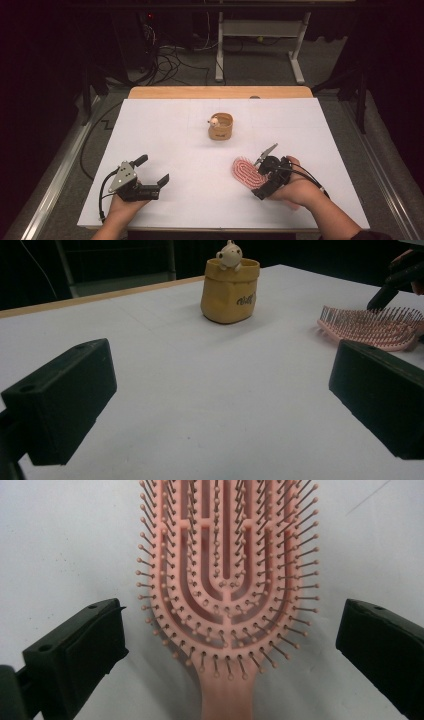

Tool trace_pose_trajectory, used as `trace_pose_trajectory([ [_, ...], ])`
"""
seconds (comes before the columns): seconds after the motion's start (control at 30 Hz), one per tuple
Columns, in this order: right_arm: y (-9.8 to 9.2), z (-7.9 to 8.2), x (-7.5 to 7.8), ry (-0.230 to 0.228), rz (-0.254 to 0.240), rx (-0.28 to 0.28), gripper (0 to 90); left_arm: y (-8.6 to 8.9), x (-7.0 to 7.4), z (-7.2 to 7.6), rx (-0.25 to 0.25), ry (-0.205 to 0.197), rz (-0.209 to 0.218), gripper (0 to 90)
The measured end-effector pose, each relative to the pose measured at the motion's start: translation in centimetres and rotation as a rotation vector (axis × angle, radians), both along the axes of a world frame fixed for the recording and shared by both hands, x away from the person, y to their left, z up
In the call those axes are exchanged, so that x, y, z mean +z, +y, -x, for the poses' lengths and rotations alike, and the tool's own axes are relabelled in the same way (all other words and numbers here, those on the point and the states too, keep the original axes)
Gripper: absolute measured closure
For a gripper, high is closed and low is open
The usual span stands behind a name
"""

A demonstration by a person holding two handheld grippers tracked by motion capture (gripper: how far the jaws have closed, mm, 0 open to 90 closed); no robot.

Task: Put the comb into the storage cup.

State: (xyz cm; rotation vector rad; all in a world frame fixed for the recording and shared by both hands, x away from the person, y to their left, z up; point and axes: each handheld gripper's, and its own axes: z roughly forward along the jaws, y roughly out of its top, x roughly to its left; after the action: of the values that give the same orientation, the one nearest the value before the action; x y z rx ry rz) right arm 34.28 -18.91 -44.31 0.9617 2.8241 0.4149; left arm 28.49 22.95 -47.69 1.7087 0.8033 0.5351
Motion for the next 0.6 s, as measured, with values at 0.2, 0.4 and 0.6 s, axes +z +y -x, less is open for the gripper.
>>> trace_pose_trajectory([
  [0.2,0.7,-0.4,0.2,0.003,0.014,0.016,0.1,0.0,0.0,0.0,0.002,0.001,-0.005,0.0],
  [0.4,1.4,-0.7,0.4,0.001,0.028,0.030,0.1,0.0,-0.1,0.0,0.002,-0.002,-0.004,0.0],
  [0.6,2.0,-1.1,0.3,0.010,0.046,0.044,0.2,0.0,0.0,0.1,0.001,-0.003,-0.003,0.0],
])
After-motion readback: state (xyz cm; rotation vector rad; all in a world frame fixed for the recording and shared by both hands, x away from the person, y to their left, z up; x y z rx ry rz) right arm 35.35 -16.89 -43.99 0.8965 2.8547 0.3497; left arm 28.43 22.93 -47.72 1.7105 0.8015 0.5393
